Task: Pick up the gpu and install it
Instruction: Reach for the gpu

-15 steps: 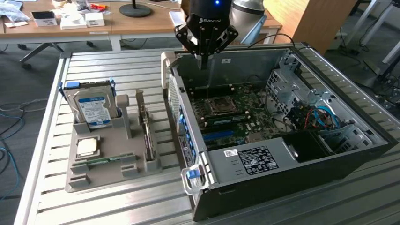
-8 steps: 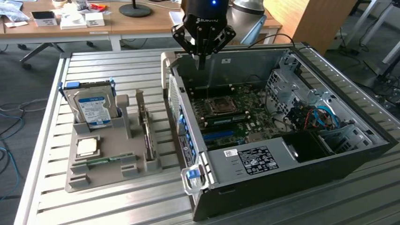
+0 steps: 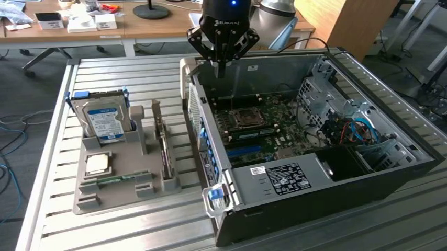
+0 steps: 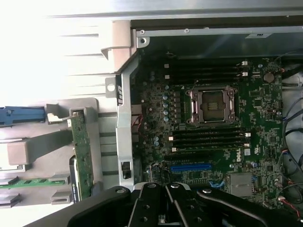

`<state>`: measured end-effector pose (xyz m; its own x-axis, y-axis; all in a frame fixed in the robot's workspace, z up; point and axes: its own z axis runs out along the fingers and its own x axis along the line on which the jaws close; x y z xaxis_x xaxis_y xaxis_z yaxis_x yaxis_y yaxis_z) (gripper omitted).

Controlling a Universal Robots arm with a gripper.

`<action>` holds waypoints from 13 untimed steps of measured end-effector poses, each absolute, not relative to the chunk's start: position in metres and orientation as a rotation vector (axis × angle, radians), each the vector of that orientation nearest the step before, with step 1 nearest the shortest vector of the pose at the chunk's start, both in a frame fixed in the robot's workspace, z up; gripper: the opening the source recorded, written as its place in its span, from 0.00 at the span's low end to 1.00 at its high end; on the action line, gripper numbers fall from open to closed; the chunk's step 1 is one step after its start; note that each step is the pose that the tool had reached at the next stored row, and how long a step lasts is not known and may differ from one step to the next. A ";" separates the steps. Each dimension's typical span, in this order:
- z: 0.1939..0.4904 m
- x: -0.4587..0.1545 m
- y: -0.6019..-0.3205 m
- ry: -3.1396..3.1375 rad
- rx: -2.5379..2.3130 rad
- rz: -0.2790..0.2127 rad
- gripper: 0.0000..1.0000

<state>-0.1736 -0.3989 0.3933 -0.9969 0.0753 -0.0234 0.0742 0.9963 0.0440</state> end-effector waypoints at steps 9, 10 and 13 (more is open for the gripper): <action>0.393 -0.185 -0.399 3.114 0.116 0.067 0.11; 0.393 -0.186 -0.399 3.114 0.117 0.067 0.11; 0.393 -0.189 -0.399 3.114 0.116 0.067 0.11</action>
<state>-0.1887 -0.3989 0.3932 -0.9969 0.0752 -0.0234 0.0741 0.9963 0.0440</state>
